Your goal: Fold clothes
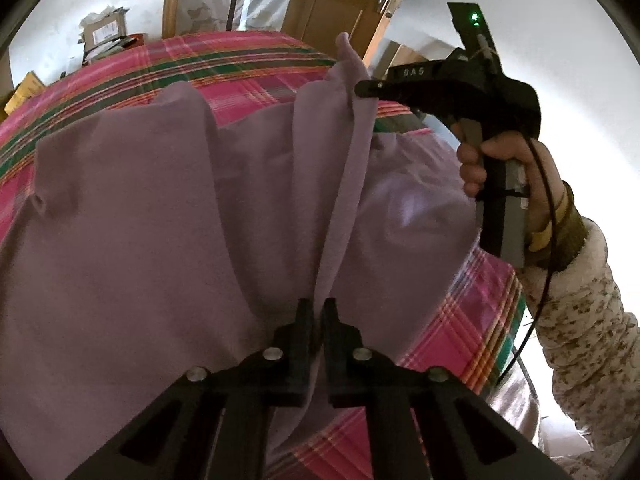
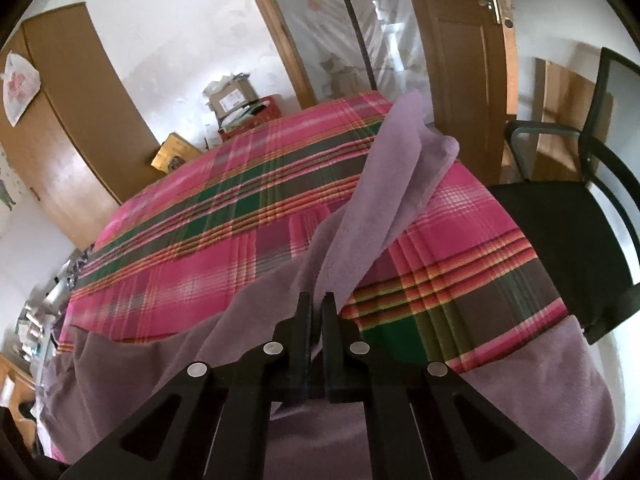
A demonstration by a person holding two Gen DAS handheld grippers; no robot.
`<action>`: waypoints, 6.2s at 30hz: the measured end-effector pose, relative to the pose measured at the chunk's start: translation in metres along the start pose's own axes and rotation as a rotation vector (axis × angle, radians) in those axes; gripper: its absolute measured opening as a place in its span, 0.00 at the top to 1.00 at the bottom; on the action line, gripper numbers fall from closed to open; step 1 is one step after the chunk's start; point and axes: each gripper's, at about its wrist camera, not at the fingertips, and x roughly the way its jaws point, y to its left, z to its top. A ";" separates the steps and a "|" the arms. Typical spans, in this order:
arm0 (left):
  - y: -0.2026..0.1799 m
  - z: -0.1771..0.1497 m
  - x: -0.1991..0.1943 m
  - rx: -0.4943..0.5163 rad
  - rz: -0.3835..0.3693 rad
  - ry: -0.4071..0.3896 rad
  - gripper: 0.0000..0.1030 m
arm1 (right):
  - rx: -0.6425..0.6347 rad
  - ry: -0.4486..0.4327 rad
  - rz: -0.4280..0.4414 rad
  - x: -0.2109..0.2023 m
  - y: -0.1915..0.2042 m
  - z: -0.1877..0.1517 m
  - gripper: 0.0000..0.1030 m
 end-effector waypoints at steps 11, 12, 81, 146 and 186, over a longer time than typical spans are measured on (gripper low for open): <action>-0.005 0.003 0.004 0.012 -0.012 -0.005 0.97 | 0.002 0.070 -0.120 0.025 -0.009 0.000 0.75; -0.005 0.003 0.005 0.009 -0.014 -0.004 0.97 | 0.010 0.070 -0.119 0.026 -0.011 0.001 0.72; -0.034 0.013 -0.045 -0.045 -0.016 -0.256 0.97 | 0.048 -0.418 -0.162 -0.133 -0.054 -0.040 0.93; -0.022 -0.023 -0.038 -0.037 -0.055 -0.055 0.87 | 0.092 -0.290 -0.321 -0.146 -0.060 -0.128 0.77; -0.026 0.009 -0.001 -0.033 -0.060 -0.006 0.87 | -0.232 -0.130 -0.303 -0.071 -0.035 -0.067 0.75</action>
